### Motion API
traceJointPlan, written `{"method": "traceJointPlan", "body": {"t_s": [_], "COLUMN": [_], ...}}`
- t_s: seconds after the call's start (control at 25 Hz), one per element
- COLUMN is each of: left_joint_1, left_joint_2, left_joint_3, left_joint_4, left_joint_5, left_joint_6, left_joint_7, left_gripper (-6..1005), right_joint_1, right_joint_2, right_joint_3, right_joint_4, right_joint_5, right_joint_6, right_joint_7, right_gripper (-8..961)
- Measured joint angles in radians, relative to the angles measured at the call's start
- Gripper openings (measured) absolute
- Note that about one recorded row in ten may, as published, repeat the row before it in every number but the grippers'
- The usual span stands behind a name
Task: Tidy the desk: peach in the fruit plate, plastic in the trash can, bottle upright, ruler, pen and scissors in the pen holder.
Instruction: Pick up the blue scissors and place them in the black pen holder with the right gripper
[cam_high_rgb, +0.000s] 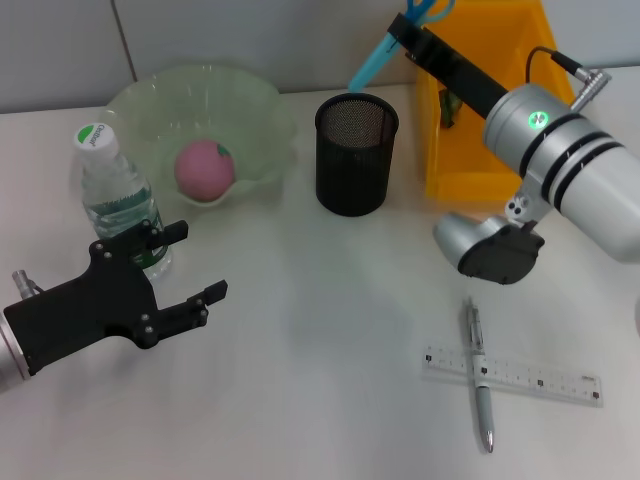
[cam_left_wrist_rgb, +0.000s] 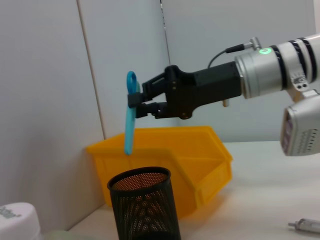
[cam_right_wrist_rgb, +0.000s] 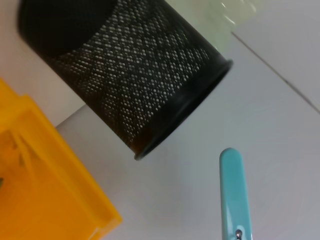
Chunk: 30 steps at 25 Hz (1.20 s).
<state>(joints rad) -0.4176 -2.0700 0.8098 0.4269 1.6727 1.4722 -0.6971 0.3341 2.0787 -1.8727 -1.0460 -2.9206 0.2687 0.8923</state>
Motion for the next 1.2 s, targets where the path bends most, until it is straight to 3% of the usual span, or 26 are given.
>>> {"method": "traceJointPlan", "body": {"t_s": [0.72, 1.2], "left_joint_1": [0.001, -0.001], "left_joint_2": [-0.001, -0.002], "left_joint_3": [0.000, 0.000], "left_joint_4": [-0.067, -0.103], "left_joint_5": [-0.047, -0.077], "left_joint_6": [-0.004, -0.004], "left_joint_7": [0.120, 0.197], "left_gripper": [800, 800], "right_joint_1": [0.016, 0.082], "right_joint_2": [0.011, 0.014], "right_joint_3": [-0.038, -0.122], "right_joint_4": [0.109, 0.199], "right_joint_5": [0.007, 0.223], "right_joint_6": [0.094, 0.154], "right_joint_7": [-0.244, -0.447], "right_gripper": [375, 388]}}
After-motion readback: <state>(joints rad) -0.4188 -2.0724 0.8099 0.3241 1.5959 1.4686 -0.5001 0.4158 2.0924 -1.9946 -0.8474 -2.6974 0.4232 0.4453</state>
